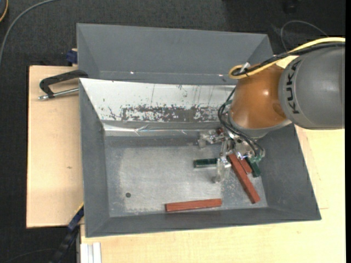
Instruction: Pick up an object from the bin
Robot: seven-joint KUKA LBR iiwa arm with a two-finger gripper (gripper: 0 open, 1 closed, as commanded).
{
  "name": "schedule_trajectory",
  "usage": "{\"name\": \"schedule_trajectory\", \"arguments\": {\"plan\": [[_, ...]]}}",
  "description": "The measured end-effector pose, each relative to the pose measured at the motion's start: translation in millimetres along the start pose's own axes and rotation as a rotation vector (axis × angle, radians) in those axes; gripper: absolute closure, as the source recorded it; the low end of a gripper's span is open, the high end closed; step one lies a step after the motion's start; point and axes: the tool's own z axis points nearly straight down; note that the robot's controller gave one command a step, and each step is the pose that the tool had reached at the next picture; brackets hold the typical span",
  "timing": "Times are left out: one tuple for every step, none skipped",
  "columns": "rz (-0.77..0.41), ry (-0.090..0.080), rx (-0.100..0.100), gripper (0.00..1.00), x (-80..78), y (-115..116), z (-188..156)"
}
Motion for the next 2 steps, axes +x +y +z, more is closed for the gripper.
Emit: {"name": "schedule_trajectory", "arguments": {"plan": [[0.000, -0.003, 0.000, 1.00, -0.8, 0.1, -2.3], [-0.175, -0.016, 0.006, 1.00, -10.5, 21.3, -172.6]]}}
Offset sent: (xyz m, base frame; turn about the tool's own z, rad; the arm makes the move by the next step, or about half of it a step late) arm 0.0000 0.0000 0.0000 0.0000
